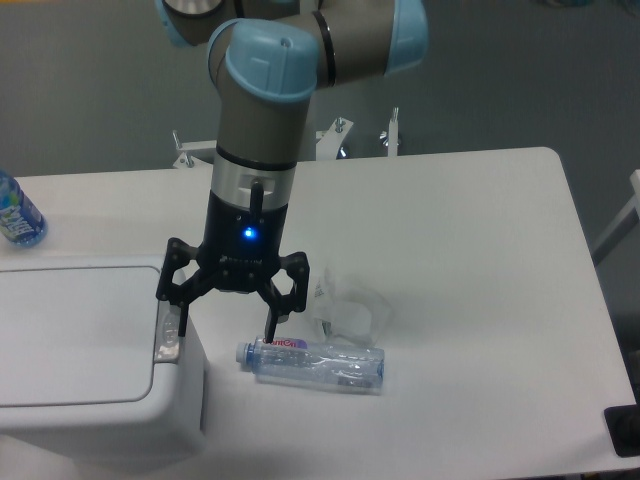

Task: Open the trash can
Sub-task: 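Push the bin lid open with the gripper and pull back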

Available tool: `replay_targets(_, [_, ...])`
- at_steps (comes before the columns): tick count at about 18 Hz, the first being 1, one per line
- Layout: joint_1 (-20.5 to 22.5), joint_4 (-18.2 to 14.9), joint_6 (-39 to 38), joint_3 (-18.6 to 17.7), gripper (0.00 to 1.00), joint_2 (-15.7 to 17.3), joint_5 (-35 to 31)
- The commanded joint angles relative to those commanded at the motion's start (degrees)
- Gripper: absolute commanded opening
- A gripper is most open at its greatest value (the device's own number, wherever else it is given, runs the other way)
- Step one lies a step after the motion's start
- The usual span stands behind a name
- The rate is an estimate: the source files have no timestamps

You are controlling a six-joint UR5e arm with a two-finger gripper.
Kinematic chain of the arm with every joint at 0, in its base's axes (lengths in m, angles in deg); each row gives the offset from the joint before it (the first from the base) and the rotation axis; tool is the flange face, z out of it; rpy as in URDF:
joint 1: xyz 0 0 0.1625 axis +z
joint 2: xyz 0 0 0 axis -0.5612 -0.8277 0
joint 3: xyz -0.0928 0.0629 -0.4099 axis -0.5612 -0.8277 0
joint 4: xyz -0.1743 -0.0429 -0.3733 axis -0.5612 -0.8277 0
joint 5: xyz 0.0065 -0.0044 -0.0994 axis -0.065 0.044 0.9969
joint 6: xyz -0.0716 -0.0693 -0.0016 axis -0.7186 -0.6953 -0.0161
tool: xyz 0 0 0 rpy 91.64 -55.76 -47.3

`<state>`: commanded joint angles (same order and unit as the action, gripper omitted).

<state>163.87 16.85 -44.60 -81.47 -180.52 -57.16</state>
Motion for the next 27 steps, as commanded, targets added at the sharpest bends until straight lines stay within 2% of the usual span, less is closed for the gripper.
replay_targets(11, [-0.44,0.0,0.09,0.09,1.0,-0.53,0.0])
replay_targets(15, [-0.27,0.18,0.7,2.63,1.0,-0.44,-0.09])
replay_targets(18, [2.27,0.18,3.24,5.35,1.0,-0.26,-0.7])
replay_targets(21, [4.65,0.09,6.49,6.15,1.0,-0.09,-1.23])
replay_targets(27, [10.01,-1.84,18.08,3.08,1.0,1.14,-6.76])
